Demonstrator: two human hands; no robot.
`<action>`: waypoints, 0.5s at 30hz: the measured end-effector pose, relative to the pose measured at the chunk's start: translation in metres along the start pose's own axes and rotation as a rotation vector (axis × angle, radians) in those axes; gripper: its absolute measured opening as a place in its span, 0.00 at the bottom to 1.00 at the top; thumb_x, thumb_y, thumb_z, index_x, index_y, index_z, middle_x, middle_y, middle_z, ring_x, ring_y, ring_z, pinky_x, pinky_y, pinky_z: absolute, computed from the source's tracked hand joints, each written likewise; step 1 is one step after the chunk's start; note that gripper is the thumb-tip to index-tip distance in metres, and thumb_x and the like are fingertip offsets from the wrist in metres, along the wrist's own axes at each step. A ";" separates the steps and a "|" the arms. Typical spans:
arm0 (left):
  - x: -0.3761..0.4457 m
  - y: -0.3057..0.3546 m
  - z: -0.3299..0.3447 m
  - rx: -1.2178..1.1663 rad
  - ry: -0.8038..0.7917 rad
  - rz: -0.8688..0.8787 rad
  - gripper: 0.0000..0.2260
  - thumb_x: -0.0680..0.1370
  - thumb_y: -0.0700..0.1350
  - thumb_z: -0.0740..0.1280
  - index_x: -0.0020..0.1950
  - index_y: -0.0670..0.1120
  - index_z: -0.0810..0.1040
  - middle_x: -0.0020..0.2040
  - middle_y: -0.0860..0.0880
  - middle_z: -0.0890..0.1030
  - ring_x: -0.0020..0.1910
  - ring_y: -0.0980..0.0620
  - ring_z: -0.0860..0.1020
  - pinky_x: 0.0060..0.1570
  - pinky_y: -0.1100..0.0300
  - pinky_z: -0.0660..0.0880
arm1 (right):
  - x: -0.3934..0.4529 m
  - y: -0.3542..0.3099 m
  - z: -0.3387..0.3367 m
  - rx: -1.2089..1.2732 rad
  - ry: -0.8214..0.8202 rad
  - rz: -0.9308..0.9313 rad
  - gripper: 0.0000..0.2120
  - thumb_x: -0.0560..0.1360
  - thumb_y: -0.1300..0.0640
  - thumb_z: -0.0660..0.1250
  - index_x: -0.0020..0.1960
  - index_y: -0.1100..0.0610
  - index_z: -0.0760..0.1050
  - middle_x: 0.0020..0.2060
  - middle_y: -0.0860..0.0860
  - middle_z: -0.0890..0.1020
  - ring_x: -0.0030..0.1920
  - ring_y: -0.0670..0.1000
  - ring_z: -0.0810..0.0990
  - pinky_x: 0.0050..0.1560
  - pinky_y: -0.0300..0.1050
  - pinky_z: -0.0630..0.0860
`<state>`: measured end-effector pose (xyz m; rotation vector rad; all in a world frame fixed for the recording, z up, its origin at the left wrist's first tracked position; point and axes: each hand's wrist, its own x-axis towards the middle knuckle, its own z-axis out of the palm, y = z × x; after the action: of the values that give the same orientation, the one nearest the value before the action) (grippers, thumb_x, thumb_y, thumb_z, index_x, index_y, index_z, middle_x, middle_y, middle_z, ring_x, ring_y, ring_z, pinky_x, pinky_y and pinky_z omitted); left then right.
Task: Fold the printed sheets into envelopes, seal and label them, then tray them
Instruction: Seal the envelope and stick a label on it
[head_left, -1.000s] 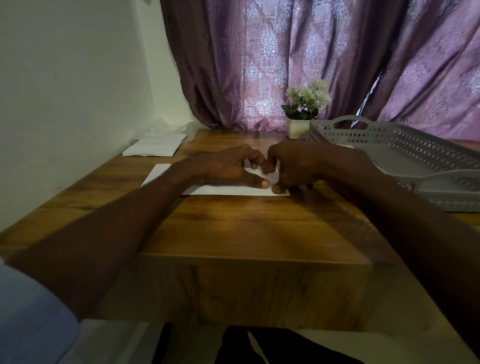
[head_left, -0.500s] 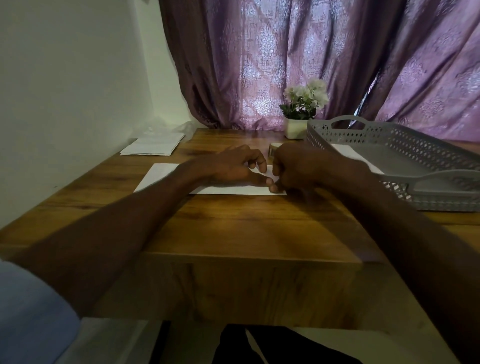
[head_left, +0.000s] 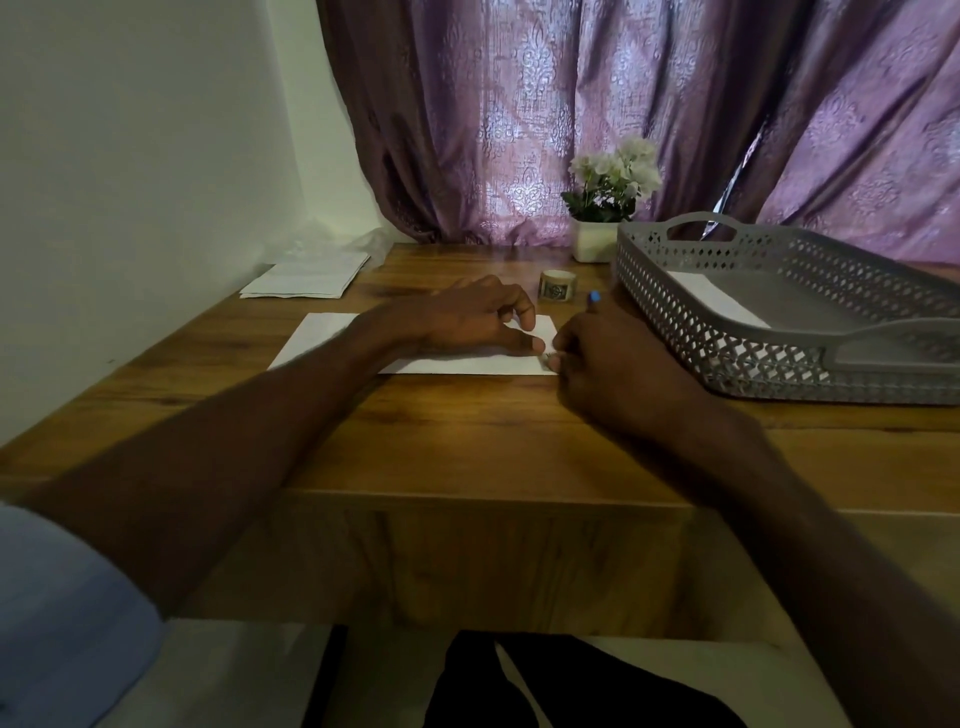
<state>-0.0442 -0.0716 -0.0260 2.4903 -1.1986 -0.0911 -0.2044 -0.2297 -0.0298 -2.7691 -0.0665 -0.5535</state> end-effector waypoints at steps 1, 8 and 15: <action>-0.001 0.000 0.000 0.009 -0.009 0.004 0.24 0.74 0.64 0.69 0.63 0.51 0.79 0.60 0.50 0.76 0.60 0.49 0.73 0.54 0.55 0.67 | -0.003 -0.001 -0.001 -0.004 0.018 -0.001 0.07 0.77 0.55 0.72 0.53 0.56 0.81 0.54 0.54 0.77 0.54 0.52 0.76 0.58 0.50 0.76; -0.001 0.004 0.002 0.025 0.004 -0.003 0.28 0.67 0.74 0.65 0.59 0.58 0.78 0.59 0.52 0.77 0.60 0.50 0.73 0.58 0.50 0.72 | -0.014 -0.008 -0.008 0.127 -0.013 0.050 0.13 0.71 0.67 0.72 0.52 0.53 0.81 0.50 0.50 0.79 0.48 0.48 0.78 0.49 0.46 0.78; -0.006 0.004 0.002 0.001 -0.008 0.011 0.20 0.70 0.72 0.65 0.55 0.62 0.77 0.56 0.54 0.76 0.56 0.55 0.72 0.54 0.53 0.71 | -0.016 -0.009 -0.011 0.221 0.018 0.065 0.13 0.68 0.71 0.74 0.46 0.54 0.81 0.46 0.48 0.82 0.45 0.44 0.79 0.43 0.40 0.77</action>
<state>-0.0517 -0.0694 -0.0270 2.4863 -1.2154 -0.0986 -0.2244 -0.2247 -0.0237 -2.5420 -0.0317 -0.5208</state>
